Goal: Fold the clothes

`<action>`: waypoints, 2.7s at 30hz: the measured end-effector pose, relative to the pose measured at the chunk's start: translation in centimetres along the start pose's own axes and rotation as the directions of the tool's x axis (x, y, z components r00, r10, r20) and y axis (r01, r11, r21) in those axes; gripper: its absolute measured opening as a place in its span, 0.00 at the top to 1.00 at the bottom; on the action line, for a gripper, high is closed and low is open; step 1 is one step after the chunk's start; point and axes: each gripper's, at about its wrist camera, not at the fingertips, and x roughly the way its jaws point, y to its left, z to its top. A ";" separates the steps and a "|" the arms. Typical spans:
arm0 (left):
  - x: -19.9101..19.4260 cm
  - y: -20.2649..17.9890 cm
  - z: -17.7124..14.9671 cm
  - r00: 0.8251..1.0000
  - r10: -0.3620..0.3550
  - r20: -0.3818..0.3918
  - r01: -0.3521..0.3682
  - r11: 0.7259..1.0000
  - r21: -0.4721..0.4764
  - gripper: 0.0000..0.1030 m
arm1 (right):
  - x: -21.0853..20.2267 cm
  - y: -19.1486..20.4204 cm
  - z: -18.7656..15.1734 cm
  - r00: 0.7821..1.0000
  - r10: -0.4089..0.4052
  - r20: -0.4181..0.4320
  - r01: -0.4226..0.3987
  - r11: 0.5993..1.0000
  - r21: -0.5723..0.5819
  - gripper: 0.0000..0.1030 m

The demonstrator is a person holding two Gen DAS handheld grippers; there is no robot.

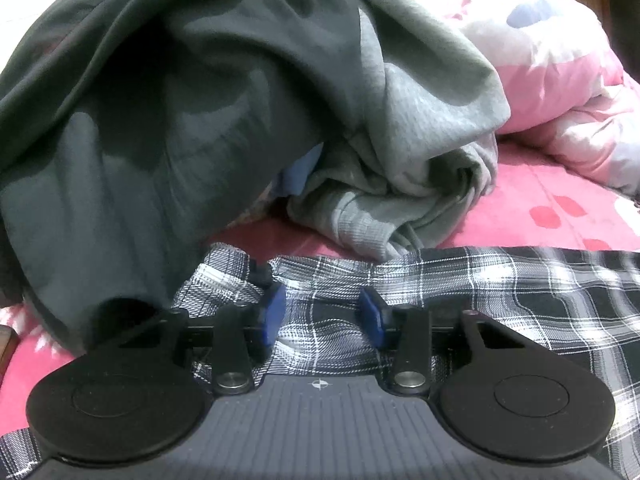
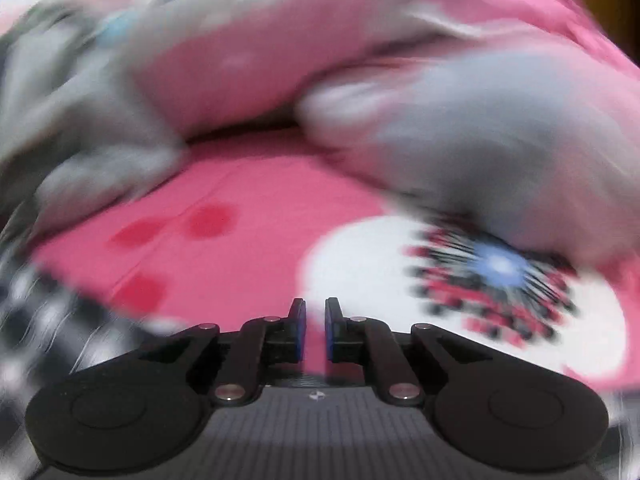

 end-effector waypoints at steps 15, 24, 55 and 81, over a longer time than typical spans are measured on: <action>-0.1 -0.2 -0.1 1.000 0.011 -0.003 -0.011 1.000 0.020 0.58 | -10.6 -17.9 -4.2 0.970 -0.200 -0.138 0.209 0.976 0.054 0.89; -0.2 -0.2 -0.1 1.000 0.013 -0.004 -0.013 1.000 0.023 0.58 | -7.9 -28.2 -1.9 0.863 -0.493 -0.106 0.504 0.850 0.151 0.90; -0.3 -1.1 -0.2 0.999 0.045 -0.008 -0.044 0.997 0.066 0.57 | -21.4 -23.2 -9.2 0.740 -0.583 -0.337 0.626 0.779 0.027 0.71; -29.2 -2.3 -0.7 0.917 -0.292 0.273 0.263 0.955 0.136 0.23 | -44.4 -8.4 -27.9 0.961 -0.272 0.049 0.202 0.811 0.549 0.38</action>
